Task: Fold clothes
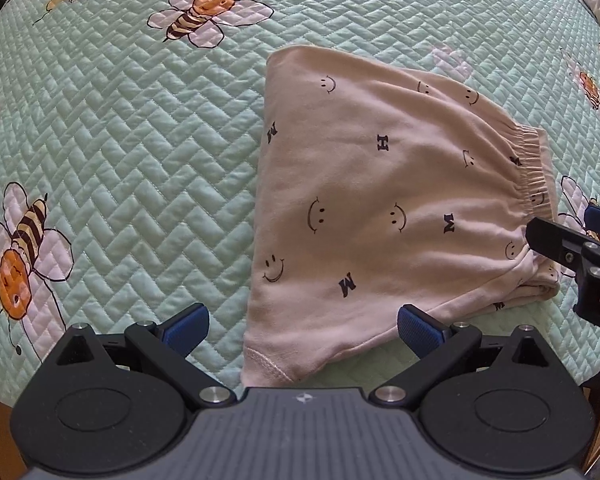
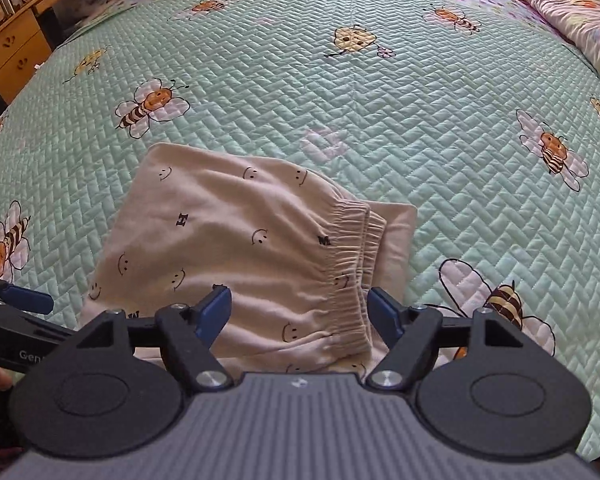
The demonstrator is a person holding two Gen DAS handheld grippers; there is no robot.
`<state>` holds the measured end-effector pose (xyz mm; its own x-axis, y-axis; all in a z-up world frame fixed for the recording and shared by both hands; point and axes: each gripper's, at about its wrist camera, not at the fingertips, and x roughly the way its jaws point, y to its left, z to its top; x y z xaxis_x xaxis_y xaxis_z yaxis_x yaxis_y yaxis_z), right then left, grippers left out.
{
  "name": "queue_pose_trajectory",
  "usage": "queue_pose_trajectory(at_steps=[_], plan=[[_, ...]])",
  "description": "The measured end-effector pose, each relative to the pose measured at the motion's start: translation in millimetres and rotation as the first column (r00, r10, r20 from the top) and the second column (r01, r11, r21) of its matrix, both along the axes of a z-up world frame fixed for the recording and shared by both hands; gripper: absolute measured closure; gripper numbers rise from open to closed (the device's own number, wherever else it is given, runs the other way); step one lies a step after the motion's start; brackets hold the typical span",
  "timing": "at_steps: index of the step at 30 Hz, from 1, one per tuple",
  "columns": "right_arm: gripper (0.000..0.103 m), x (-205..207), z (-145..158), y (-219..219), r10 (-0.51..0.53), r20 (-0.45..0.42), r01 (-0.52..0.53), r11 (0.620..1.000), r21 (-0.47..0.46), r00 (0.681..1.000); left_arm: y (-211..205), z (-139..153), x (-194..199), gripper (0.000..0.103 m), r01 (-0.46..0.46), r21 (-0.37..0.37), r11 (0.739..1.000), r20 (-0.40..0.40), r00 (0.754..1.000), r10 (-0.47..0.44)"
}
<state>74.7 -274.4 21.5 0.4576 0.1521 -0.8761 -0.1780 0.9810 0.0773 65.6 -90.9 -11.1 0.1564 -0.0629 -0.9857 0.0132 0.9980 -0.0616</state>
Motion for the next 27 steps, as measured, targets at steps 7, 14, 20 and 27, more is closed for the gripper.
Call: queue_pose_trajectory(at_steps=[7,14,20,27], plan=[[0.027,0,2,-53,-0.123,0.029,0.111,0.957,0.270,0.992,42,16,18,0.002,-0.067,-0.076,0.995,0.135,0.988,0.077],[0.026,-5,-27,-107,-0.207,0.020,0.182,0.899,0.399,0.978,123,-10,40,0.002,-0.237,-0.403,0.884,0.135,0.940,0.314],[0.026,-9,-51,-137,-0.257,-0.029,0.233,0.814,0.532,0.966,99,-28,44,0.003,-0.111,-0.529,0.841,0.190,0.951,0.245],[0.024,4,-74,-146,-0.207,-0.049,0.195,0.783,0.591,0.977,98,-45,51,0.002,-0.058,-0.630,0.775,0.227,0.940,0.255]])
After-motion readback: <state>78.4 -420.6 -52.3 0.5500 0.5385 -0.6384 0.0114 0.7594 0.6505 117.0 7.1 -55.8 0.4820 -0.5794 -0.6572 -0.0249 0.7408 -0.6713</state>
